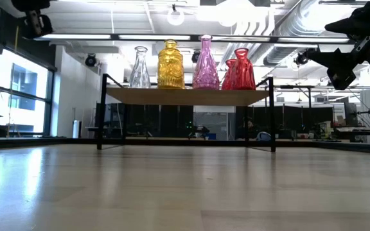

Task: Sort vases onto shelf
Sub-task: Put the transparent vase aligned with the other transparent vases on the shelf

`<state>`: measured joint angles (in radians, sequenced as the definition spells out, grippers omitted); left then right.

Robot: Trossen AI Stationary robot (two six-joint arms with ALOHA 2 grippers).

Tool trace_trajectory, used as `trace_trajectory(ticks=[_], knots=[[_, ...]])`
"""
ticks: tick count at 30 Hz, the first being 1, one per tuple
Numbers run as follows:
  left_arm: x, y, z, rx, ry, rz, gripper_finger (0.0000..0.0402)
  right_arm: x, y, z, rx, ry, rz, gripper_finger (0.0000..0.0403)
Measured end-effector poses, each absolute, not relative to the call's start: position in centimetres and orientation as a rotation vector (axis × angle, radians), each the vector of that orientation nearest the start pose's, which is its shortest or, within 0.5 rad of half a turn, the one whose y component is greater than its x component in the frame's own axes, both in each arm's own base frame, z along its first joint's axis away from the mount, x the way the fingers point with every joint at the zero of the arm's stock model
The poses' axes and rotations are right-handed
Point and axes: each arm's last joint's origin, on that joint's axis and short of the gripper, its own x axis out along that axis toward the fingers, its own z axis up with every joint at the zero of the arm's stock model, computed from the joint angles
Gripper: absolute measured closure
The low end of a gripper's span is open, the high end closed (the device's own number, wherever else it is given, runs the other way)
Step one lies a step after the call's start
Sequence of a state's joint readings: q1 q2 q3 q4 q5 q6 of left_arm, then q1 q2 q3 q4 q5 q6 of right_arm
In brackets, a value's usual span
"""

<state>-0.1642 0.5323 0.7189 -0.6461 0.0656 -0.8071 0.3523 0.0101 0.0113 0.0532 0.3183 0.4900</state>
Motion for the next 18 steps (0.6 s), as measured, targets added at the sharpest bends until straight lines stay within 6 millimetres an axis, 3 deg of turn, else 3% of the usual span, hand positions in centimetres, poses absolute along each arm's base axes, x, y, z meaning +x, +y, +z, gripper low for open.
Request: trace_trajectory(ticks=[8, 18], knots=[[13.7, -2.9, 31.0, -0.727, 0.879, 0.107, 0.0383, 9.3, 2.5, 17.2, 0.508, -0.042, 0.046, 0.0158], [16.3, -6.2, 30.8, -0.806, 1.001, 0.083, 0.0383, 9.3, 2.5, 17.2, 0.507, -0.04, 0.045, 0.0158]])
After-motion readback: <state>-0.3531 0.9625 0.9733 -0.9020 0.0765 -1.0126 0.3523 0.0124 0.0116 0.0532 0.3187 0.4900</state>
